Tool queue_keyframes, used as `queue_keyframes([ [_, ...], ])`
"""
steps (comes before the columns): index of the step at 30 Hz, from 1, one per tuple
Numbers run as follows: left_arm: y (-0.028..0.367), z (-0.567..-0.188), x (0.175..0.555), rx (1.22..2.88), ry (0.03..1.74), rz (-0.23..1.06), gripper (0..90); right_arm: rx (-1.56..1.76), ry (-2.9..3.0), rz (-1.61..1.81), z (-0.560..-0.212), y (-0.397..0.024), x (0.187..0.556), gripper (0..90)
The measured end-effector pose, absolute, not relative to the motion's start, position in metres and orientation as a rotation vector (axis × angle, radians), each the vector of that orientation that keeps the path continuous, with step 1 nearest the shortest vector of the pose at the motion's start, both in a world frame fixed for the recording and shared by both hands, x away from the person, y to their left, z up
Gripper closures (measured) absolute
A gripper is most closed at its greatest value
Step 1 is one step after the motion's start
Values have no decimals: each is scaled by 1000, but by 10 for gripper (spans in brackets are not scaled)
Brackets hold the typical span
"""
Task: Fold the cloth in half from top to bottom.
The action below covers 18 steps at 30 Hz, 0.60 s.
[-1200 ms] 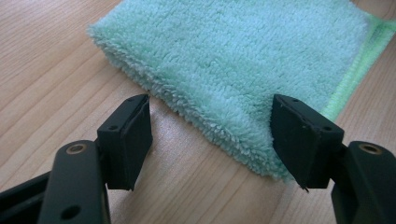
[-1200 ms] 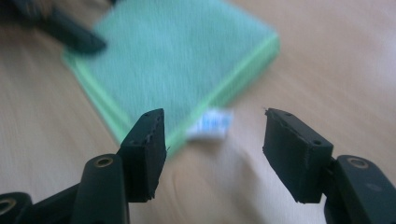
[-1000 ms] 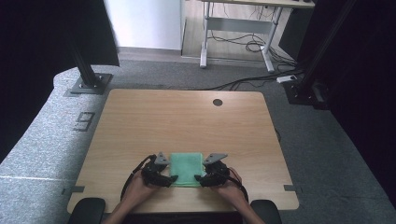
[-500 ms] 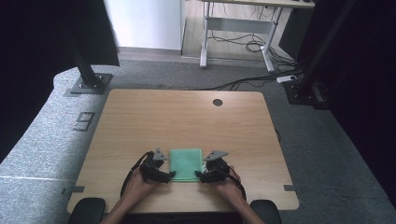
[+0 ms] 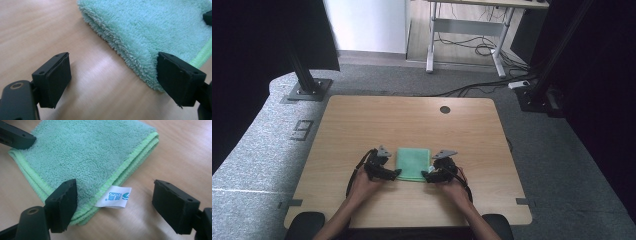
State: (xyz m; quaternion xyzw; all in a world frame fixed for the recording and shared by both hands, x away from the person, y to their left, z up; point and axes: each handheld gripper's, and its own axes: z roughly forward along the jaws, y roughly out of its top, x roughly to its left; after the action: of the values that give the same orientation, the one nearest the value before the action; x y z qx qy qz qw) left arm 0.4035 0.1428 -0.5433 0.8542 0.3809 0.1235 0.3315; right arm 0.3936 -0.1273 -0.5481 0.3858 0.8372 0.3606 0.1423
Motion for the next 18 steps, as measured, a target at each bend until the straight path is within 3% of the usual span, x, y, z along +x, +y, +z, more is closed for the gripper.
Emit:
queue_keyframes([
  [18, 145, -546, 448, 2194, 1024, 343, 131, 1154, 2364, 1057, -550, -127, 443, 190],
])
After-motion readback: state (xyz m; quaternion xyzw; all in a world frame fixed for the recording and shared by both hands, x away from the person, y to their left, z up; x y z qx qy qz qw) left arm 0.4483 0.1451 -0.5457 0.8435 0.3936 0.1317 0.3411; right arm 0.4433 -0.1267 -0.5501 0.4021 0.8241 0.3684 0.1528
